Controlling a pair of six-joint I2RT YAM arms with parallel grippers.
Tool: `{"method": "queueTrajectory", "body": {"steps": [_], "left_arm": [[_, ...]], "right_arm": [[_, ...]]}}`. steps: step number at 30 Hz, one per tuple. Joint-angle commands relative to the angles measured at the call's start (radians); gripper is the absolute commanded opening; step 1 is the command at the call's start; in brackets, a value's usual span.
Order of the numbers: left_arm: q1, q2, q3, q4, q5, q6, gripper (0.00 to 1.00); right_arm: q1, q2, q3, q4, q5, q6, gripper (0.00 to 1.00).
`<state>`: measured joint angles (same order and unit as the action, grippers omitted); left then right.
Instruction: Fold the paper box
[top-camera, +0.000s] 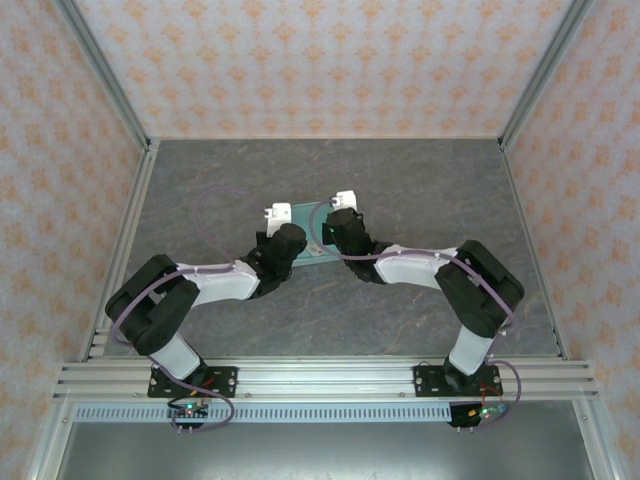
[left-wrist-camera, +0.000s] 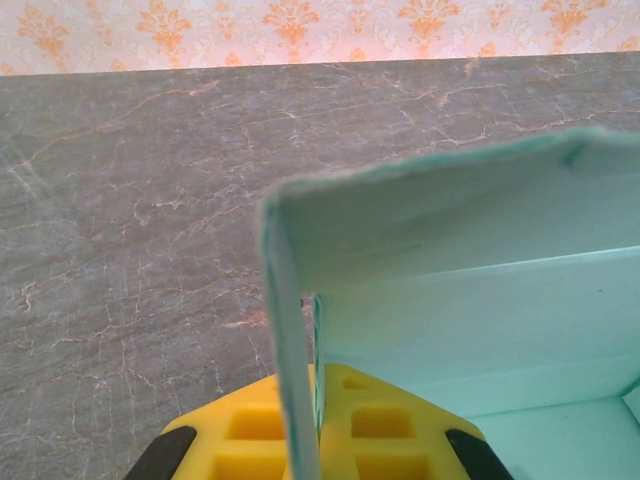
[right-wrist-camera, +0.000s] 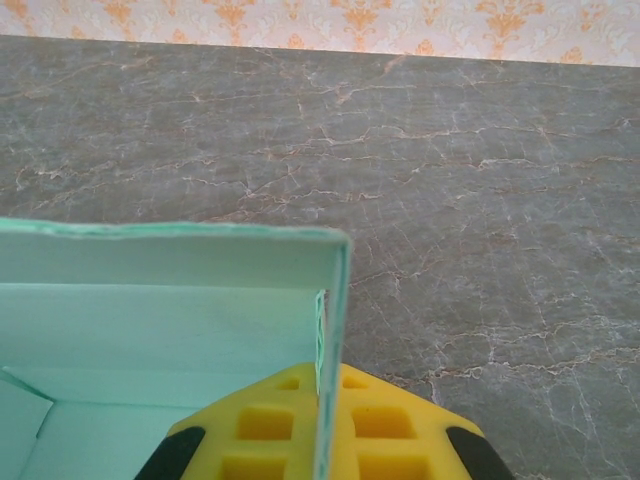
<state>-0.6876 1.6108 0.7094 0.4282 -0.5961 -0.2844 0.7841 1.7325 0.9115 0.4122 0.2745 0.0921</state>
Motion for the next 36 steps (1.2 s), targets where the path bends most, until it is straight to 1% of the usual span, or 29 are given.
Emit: {"method": "queueTrajectory", "body": {"steps": [1,6,12,22,29,36], "left_arm": [[-0.025,0.022,-0.018,0.06,-0.082,-0.007,0.0],[-0.063,0.041,-0.03,0.055,-0.177,-0.047,0.0],[-0.093,0.077,-0.036,0.056,-0.241,-0.091,0.0],[-0.131,0.106,-0.08,0.088,-0.296,-0.108,0.0],[-0.142,0.117,-0.1,0.093,-0.334,-0.104,0.0],[-0.144,0.136,-0.106,0.096,-0.347,-0.097,0.0]], "right_arm": [[0.02,-0.026,-0.035,0.047,0.023,-0.009,0.0],[0.034,-0.033,-0.064,0.076,0.051,-0.006,0.0],[0.055,-0.025,-0.084,0.103,0.074,-0.001,0.0],[0.072,-0.026,-0.151,0.163,0.094,0.013,0.0],[0.078,-0.023,-0.196,0.21,0.112,0.009,0.0],[0.099,-0.013,-0.223,0.235,0.144,0.01,0.0]]}}
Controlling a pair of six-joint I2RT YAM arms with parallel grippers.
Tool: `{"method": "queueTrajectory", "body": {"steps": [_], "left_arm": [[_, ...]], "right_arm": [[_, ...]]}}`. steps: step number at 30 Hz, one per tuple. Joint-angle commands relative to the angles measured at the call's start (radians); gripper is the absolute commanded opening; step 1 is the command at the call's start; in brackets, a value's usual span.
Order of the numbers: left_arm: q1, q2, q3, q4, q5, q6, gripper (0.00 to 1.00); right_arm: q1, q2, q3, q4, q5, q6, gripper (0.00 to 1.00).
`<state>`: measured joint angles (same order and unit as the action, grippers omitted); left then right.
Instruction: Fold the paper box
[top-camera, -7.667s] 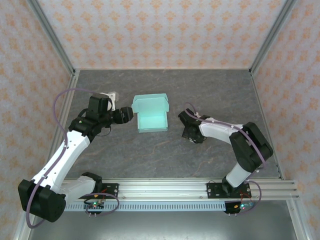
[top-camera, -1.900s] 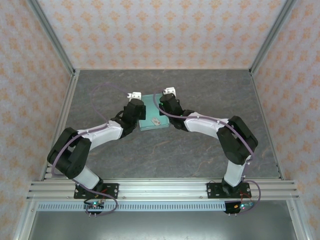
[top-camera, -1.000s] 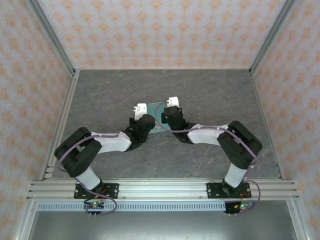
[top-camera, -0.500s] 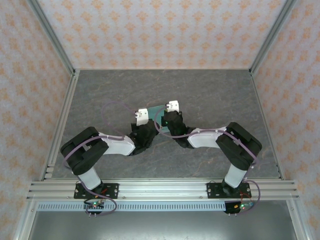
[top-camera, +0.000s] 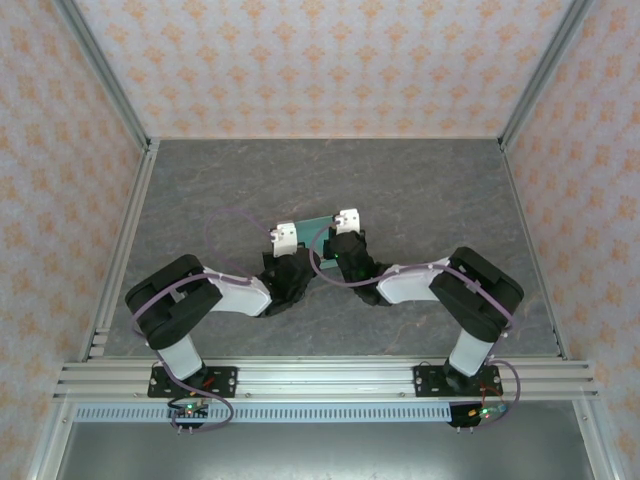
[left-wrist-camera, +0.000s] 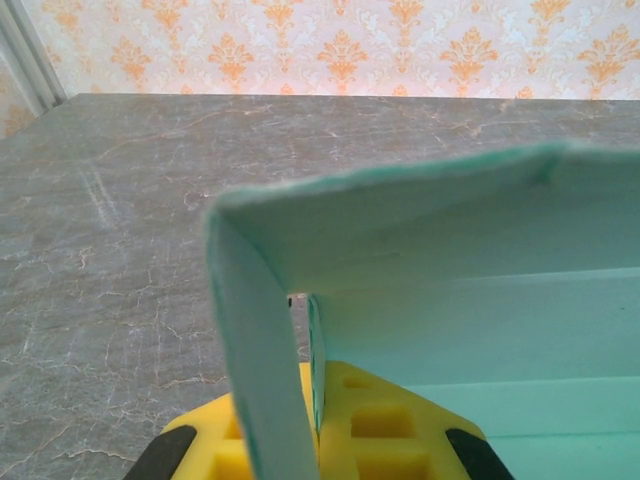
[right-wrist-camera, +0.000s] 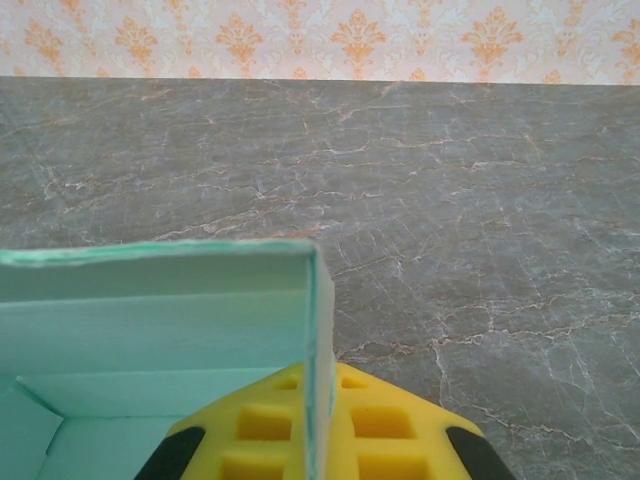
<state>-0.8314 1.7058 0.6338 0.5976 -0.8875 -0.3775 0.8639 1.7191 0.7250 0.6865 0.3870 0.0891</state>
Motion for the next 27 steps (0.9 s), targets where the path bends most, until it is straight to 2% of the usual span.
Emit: {"method": "queueTrajectory", "body": {"steps": [1,16,19,27], "left_arm": [[-0.003,0.043,-0.034,-0.073,-0.06,-0.004,0.0],[-0.018,0.082,-0.07,-0.052,-0.106,-0.024,0.0],[-0.021,0.08,-0.072,-0.052,-0.113,-0.027,0.04],[-0.031,0.075,-0.081,-0.054,-0.135,-0.037,0.05]], "right_arm": [[0.024,0.001,-0.037,-0.041,0.037,0.017,0.0],[0.061,0.031,-0.079,-0.019,0.115,0.079,0.01],[0.073,0.037,-0.078,-0.02,0.131,0.078,0.02],[0.109,0.07,-0.084,0.005,0.198,0.087,0.02]]}}
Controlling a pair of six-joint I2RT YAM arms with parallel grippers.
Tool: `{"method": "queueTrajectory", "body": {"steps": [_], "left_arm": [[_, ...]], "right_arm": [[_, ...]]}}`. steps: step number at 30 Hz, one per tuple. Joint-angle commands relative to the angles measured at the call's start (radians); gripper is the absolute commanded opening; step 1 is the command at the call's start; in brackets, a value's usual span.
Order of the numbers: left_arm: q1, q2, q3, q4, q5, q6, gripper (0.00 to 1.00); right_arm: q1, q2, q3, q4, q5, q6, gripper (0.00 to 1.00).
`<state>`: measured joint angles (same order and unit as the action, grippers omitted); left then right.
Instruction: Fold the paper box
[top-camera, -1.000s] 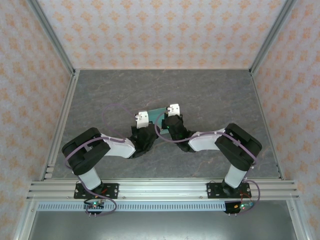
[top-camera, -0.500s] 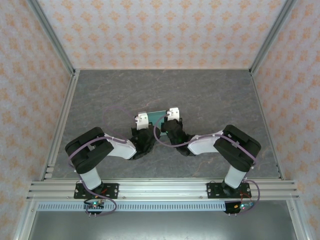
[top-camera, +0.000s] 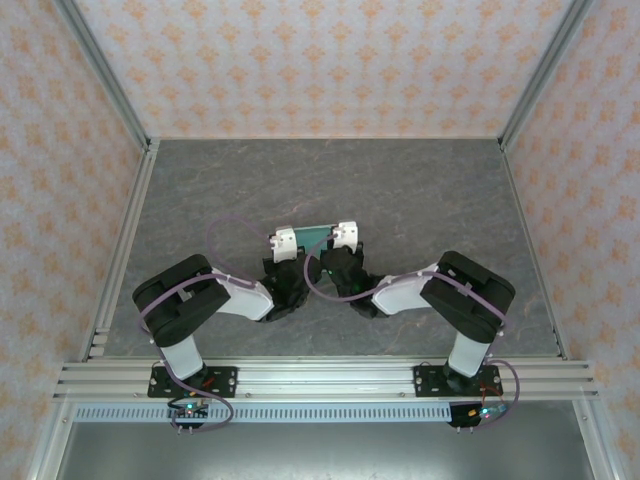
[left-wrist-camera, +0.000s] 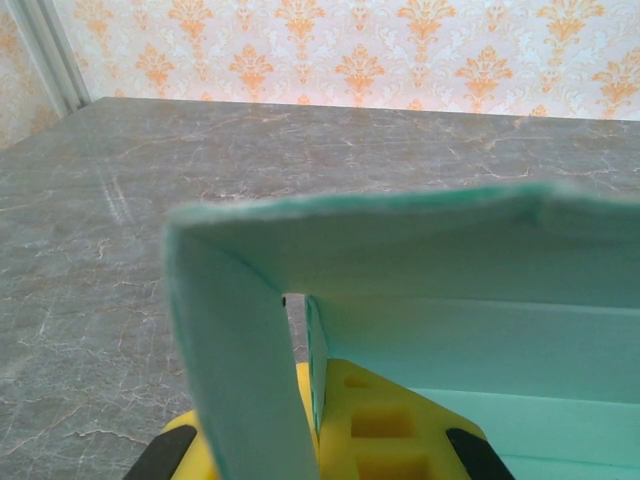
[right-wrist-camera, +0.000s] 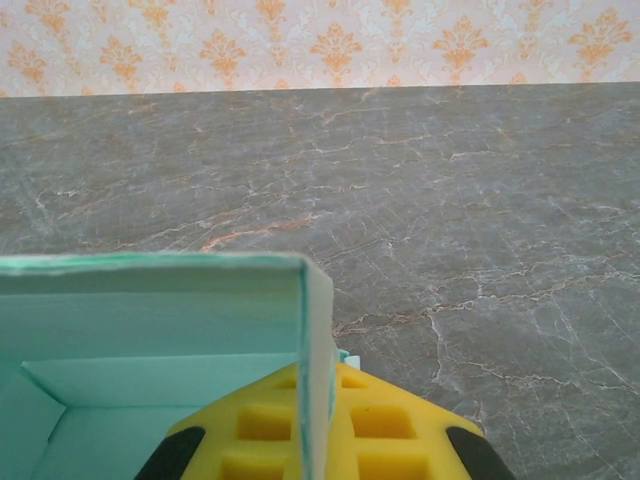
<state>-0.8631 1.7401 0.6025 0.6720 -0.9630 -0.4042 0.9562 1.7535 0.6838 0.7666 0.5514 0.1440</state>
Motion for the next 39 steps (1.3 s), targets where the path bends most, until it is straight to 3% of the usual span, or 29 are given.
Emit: {"method": "queueTrajectory", "body": {"steps": [1,20,39], "left_arm": [[0.001,0.039,-0.052,-0.128,-0.061,-0.011,0.05],[-0.016,-0.053,-0.092,-0.21,-0.087,-0.07,0.18],[-0.087,-0.176,-0.132,-0.343,-0.111,-0.16,0.45]], "right_arm": [[0.016,0.035,-0.047,-0.069,0.038,0.034,0.02],[0.016,0.03,-0.054,-0.067,0.088,0.017,0.02],[0.016,0.028,-0.008,-0.135,0.122,0.039,0.02]]}}
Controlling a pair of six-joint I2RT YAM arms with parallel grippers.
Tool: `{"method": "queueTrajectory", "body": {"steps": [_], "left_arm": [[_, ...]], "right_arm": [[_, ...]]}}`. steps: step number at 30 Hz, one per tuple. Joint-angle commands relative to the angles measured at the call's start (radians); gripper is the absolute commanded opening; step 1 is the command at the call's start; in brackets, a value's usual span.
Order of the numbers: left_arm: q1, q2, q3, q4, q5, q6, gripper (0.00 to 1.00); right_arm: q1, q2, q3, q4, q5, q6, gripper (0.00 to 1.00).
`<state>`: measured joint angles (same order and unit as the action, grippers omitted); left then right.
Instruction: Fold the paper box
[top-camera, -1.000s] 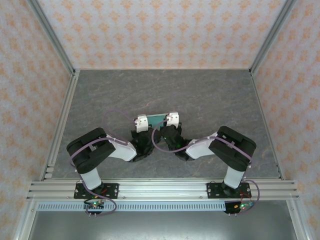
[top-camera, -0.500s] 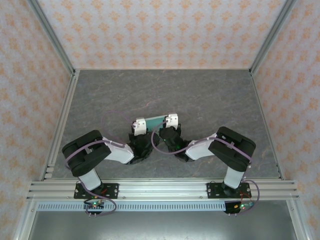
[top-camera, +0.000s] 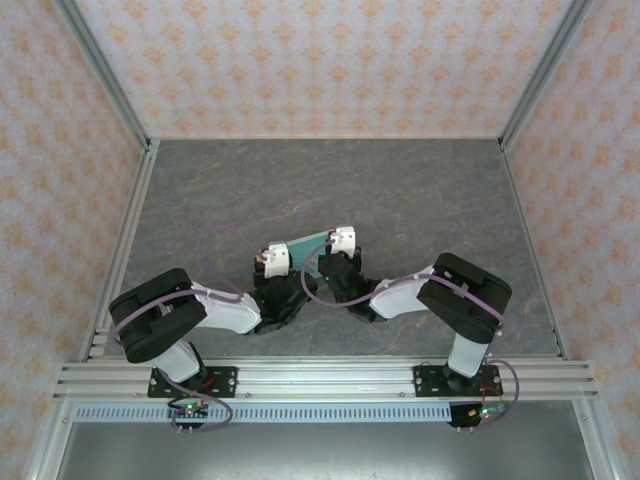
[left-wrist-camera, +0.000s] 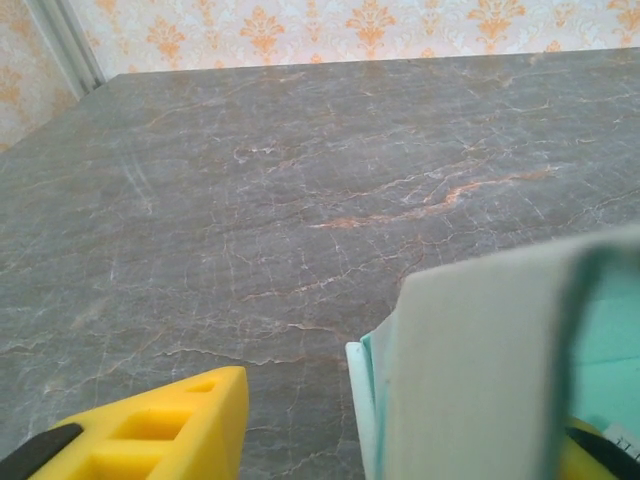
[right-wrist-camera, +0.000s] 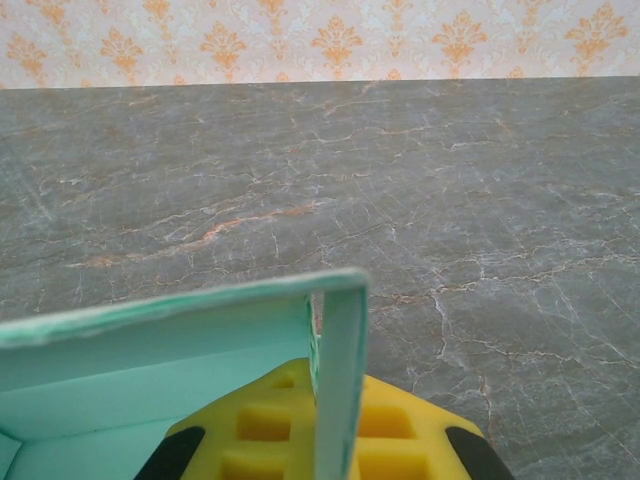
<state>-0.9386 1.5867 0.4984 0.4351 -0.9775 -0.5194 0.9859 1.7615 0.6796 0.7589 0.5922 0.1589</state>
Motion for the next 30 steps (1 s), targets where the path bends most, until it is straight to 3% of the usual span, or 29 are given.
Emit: {"method": "queueTrajectory", "body": {"steps": [1,11,18,21,26,30], "left_arm": [[-0.017,-0.031,-0.027,-0.114,-0.099,-0.048,0.48],[-0.059,-0.144,-0.043,-0.222,-0.073,-0.091,0.67],[-0.062,-0.393,-0.114,-0.309,0.011,-0.056,0.7],[-0.02,-0.557,-0.127,-0.383,0.119,-0.021,0.71],[0.151,-0.784,-0.079,-0.555,0.387,0.045,0.71],[0.299,-0.808,0.044,-0.671,0.599,0.056,0.72]], "right_arm": [[-0.013,0.018,-0.003,-0.127,0.083,0.027,0.02],[-0.014,0.012,0.008,-0.143,0.08,0.034,0.01],[-0.013,0.006,0.016,-0.153,0.076,0.024,0.01],[-0.013,0.006,0.018,-0.155,0.073,0.025,0.01],[-0.012,0.007,0.018,-0.154,0.071,0.019,0.01],[-0.012,0.006,0.022,-0.154,0.073,0.011,0.01]]}}
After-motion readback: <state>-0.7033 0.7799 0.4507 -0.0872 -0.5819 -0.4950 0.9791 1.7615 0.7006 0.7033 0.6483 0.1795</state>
